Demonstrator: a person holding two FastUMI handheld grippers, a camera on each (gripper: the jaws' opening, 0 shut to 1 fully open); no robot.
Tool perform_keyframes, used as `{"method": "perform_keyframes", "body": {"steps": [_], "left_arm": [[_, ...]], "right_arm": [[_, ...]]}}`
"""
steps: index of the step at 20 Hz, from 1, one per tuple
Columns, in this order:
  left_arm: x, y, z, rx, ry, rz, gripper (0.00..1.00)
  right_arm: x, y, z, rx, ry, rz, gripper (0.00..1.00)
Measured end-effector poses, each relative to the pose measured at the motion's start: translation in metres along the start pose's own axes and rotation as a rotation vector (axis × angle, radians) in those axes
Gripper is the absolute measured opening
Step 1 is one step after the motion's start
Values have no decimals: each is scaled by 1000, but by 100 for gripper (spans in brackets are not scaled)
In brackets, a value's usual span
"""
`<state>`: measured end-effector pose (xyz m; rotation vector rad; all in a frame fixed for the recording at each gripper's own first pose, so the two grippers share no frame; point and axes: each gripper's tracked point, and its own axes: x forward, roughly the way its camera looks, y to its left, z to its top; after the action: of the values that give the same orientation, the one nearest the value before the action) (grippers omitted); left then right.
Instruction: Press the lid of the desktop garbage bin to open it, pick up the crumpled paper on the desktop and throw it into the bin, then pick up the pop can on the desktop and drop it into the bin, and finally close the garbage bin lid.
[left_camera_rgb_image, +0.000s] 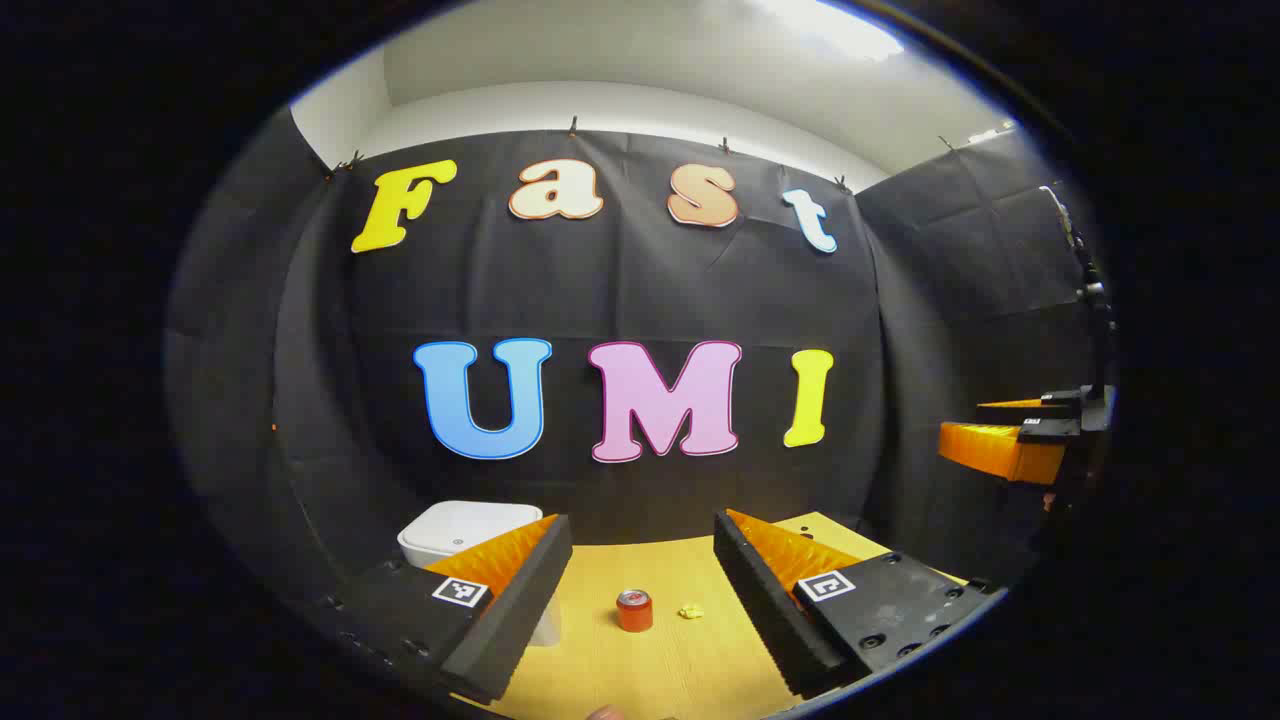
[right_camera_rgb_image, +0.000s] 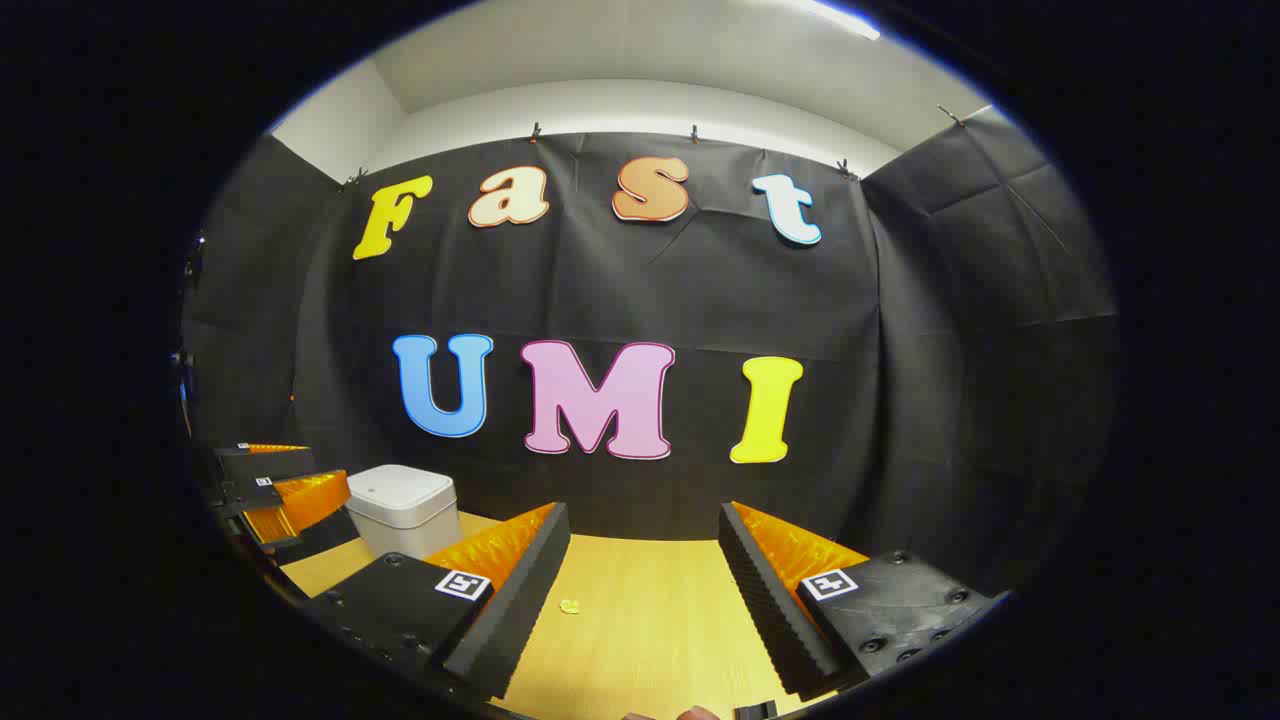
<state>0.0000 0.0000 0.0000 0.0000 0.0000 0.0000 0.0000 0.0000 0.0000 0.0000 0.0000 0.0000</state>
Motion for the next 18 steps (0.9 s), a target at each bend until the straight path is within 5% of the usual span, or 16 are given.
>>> {"method": "perform_keyframes", "body": {"steps": [7,18], "left_arm": [[8,40,-5,-7,14,78,96],[18,34,-4,-16,12,41,96]], "right_arm": [[14,18,5,-3,4,34,96],[18,25,15,-51,-18,46,96]]}}
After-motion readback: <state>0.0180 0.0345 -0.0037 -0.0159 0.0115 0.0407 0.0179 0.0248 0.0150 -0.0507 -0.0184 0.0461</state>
